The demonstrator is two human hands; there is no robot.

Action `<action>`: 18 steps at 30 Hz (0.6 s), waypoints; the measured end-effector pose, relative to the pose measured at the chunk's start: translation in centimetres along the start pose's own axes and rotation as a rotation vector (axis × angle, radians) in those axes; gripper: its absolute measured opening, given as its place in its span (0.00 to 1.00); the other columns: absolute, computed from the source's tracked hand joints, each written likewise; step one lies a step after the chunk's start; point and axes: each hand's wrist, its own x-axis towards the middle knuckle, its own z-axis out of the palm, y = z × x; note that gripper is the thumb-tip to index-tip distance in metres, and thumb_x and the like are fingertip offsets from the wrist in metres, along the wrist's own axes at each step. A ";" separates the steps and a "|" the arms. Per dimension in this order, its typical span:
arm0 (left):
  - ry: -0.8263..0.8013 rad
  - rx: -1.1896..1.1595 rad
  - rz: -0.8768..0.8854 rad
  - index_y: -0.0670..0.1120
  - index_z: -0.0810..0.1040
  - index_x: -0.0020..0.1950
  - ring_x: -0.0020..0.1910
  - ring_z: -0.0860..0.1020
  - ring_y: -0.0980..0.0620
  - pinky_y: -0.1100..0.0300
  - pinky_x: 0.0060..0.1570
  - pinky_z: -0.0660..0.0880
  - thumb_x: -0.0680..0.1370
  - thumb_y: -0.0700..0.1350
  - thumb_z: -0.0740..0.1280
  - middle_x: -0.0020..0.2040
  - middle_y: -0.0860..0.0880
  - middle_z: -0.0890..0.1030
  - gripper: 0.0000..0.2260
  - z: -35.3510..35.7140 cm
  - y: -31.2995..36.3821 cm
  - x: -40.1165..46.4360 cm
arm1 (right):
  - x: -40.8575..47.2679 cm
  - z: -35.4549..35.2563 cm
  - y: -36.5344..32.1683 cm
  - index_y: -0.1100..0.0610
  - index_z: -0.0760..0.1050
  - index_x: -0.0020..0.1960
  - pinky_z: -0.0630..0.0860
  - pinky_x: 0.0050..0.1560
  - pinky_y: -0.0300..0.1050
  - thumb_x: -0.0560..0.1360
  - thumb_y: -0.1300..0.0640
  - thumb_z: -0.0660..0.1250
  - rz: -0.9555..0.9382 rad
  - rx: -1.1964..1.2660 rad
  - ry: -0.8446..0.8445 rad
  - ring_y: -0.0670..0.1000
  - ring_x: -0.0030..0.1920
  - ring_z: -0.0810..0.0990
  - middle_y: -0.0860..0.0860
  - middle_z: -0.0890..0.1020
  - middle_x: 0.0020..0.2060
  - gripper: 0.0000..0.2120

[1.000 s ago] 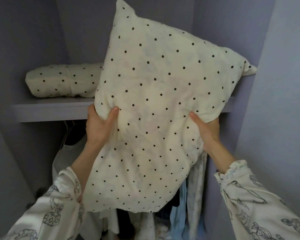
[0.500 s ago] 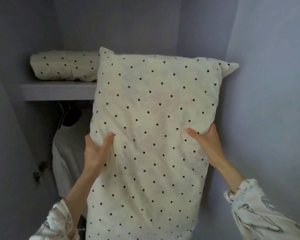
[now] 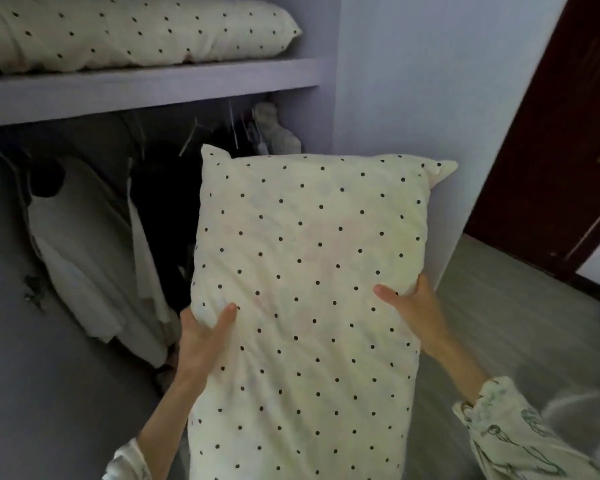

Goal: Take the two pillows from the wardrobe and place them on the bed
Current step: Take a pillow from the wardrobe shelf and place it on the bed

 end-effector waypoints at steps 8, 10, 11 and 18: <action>-0.340 0.105 -0.054 0.47 0.59 0.70 0.54 0.72 0.50 0.54 0.54 0.72 0.68 0.55 0.73 0.58 0.52 0.71 0.36 6.9 -4.7 -7.5 | -10.7 -10.5 6.1 0.49 0.67 0.61 0.77 0.48 0.43 0.66 0.56 0.76 0.192 -0.074 0.262 0.46 0.51 0.79 0.44 0.79 0.52 0.28; -0.464 0.132 -0.084 0.49 0.59 0.70 0.56 0.73 0.50 0.53 0.56 0.72 0.68 0.55 0.73 0.60 0.52 0.72 0.36 9.6 -6.0 -9.5 | -13.3 -13.6 7.2 0.55 0.66 0.64 0.77 0.54 0.51 0.65 0.56 0.77 0.260 -0.099 0.364 0.54 0.55 0.78 0.51 0.77 0.57 0.32; -0.515 0.147 -0.101 0.49 0.60 0.70 0.57 0.73 0.49 0.51 0.57 0.72 0.67 0.55 0.74 0.62 0.51 0.72 0.36 11.1 -6.5 -10.4 | -14.5 -15.2 7.6 0.56 0.66 0.65 0.76 0.55 0.54 0.65 0.56 0.77 0.273 -0.111 0.403 0.56 0.57 0.77 0.52 0.77 0.58 0.33; -0.775 0.230 -0.029 0.54 0.61 0.68 0.54 0.71 0.58 0.58 0.57 0.71 0.66 0.56 0.74 0.57 0.61 0.71 0.35 22.7 -6.3 -16.5 | -19.3 -26.0 9.7 0.53 0.66 0.63 0.77 0.55 0.57 0.64 0.57 0.77 0.345 -0.121 0.693 0.57 0.58 0.77 0.52 0.76 0.58 0.31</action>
